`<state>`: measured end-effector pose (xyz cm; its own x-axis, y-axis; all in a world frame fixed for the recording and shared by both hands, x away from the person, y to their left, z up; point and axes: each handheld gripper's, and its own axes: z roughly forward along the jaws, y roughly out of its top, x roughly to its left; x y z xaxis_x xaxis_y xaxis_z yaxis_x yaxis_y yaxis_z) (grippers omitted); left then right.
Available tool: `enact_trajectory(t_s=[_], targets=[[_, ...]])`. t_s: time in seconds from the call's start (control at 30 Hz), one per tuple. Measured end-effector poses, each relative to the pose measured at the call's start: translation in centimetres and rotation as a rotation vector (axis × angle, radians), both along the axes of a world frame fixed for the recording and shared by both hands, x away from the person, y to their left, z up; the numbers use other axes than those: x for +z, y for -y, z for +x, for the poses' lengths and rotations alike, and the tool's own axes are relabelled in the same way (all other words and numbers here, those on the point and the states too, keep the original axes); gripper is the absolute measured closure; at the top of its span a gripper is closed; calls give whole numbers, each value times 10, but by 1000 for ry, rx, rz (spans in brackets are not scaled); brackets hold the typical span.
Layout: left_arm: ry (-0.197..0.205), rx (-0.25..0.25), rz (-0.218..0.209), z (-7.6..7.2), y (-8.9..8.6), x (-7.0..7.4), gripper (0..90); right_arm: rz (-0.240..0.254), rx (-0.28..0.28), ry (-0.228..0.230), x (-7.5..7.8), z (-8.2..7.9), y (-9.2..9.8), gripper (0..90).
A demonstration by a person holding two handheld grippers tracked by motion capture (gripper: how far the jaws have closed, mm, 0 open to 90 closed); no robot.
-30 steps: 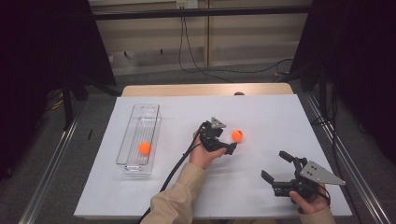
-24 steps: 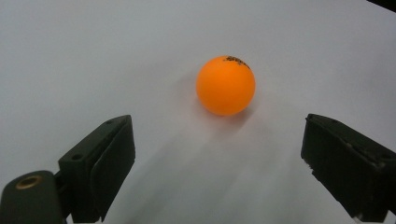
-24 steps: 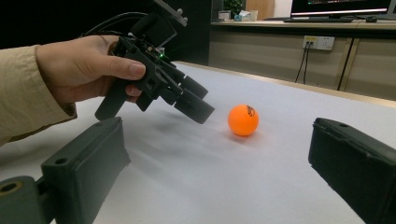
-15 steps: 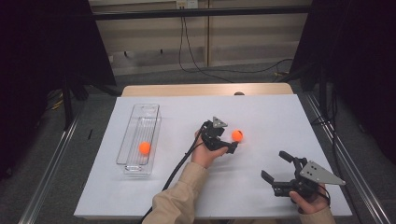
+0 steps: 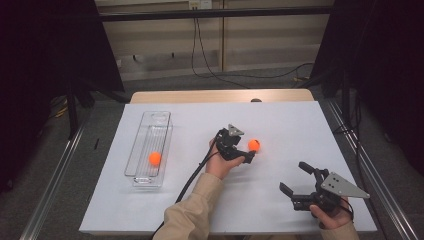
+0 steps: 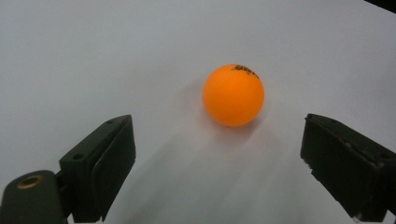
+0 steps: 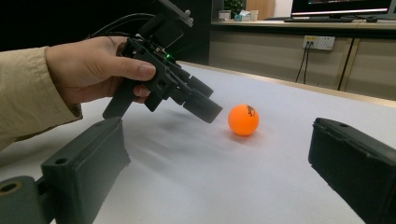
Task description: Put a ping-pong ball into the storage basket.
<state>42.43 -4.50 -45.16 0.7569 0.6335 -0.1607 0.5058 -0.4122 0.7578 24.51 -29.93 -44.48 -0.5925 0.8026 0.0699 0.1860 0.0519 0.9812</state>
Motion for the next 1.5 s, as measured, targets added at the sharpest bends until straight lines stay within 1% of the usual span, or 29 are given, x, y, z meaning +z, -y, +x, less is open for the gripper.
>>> enact_trajectory(t_s=[0.13, 0.2, 0.3, 0.47, 0.63, 1.13, 1.27, 1.37, 1.5], targets=[[-6, -1, -2, 1, 1, 1, 102, -1, 0, -1, 0, 0, 0, 38], [0, -6, 2, 1, 2, 1, 102, 0, 0, -2, 0, 0, 0, 38], [1, 0, 4, 2, 3, 1, 102, -1, 0, 0, 0, 0, 0, 38], [0, 0, 3, 3, 4, 1, 102, -2, 0, 0, 0, 0, 0, 38], [-6, 8, 4, 4, 6, -1, 102, -1, 1, 1, 0, 0, 0, 39], [0, 16, 6, 8, 11, -3, 109, -1, 0, 4, 0, 0, 0, 40], [2, 5, 8, 8, 13, -4, 116, -1, 0, 4, 0, 0, 0, 40], [2, 7, 15, 9, 14, -6, 117, -2, 0, 6, 0, 0, 0, 40], [2, 9, 13, 9, 16, -6, 117, -2, 0, 5, 0, 0, 0, 40]])
